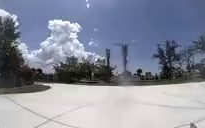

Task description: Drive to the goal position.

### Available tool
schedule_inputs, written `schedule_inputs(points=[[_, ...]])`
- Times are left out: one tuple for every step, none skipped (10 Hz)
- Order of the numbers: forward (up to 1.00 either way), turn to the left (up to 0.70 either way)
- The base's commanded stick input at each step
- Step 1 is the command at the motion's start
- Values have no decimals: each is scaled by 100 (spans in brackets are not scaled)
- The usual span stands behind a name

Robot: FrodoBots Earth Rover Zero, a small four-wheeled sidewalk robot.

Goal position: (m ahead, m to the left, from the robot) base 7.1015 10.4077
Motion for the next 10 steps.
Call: schedule_inputs(points=[[85, 0], [85, 0], [85, 0], [85, 0], [85, 0], [85, 0], [85, 15], [85, 34], [85, 34], [85, 0]])
